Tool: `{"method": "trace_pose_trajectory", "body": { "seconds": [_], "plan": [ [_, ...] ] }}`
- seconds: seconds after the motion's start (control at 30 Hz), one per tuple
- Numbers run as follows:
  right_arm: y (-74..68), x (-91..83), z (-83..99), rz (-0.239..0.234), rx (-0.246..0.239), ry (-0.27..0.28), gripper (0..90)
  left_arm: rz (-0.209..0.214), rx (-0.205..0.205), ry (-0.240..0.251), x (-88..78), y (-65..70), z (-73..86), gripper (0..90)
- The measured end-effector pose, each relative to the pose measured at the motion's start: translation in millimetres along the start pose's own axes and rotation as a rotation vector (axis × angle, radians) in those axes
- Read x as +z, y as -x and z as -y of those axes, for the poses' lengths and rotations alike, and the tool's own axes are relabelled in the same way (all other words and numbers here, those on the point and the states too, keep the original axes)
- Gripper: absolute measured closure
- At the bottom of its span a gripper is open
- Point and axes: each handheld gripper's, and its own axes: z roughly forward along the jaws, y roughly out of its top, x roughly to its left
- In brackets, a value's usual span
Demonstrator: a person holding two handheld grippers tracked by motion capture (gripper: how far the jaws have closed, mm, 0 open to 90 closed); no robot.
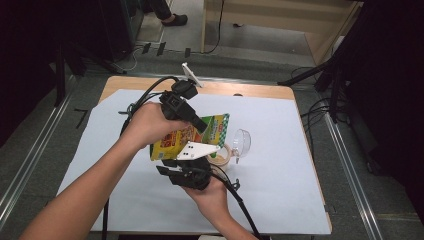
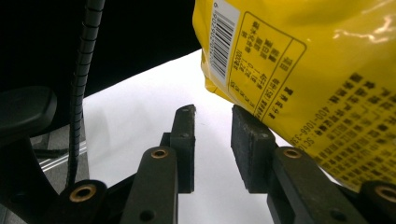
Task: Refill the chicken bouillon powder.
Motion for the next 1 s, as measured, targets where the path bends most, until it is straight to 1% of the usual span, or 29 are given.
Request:
{"method": "trace_pose_trajectory", "body": {
  "seconds": [0.23,0.33,0.37,0.4,0.47,0.53,0.67,0.87,1.0],
  "plan": [
    [0.2,1.6,2.1,0.005,-0.003,0.003,71.7,-0.003,-0.015,0.003,0.0,-1.8,-0.2,87.7],
    [1.5,3.4,5.2,0.006,0.007,0.008,71.2,-0.004,-0.022,-0.001,-0.4,-3.2,-0.2,87.9],
    [2.2,4.4,6.4,0.016,0.008,0.008,71.0,-0.009,-0.027,0.001,-0.5,-3.6,0.1,87.9],
    [2.9,4.9,7.5,0.021,0.009,0.011,71.0,-0.015,-0.024,0.001,-0.8,-3.9,0.3,87.9],
    [3.0,3.9,7.2,0.015,0.022,0.014,71.2,-0.015,-0.022,0.000,-1.0,-3.8,0.5,87.9],
    [3.0,3.4,6.8,0.018,0.020,0.019,71.3,-0.018,-0.023,0.002,-0.3,-2.3,0.2,87.8],
    [3.5,1.3,5.5,0.011,0.032,0.026,71.7,-0.012,-0.025,-0.003,0.5,-0.1,-1.8,88.3],
    [3.5,0.3,4.4,0.009,0.024,0.031,71.9,-0.018,-0.019,-0.011,1.1,2.0,-3.7,88.2],
    [3.0,-0.2,3.6,0.012,0.021,0.029,71.8,-0.014,-0.018,-0.009,1.0,1.4,-3.8,88.1]
  ]
}}
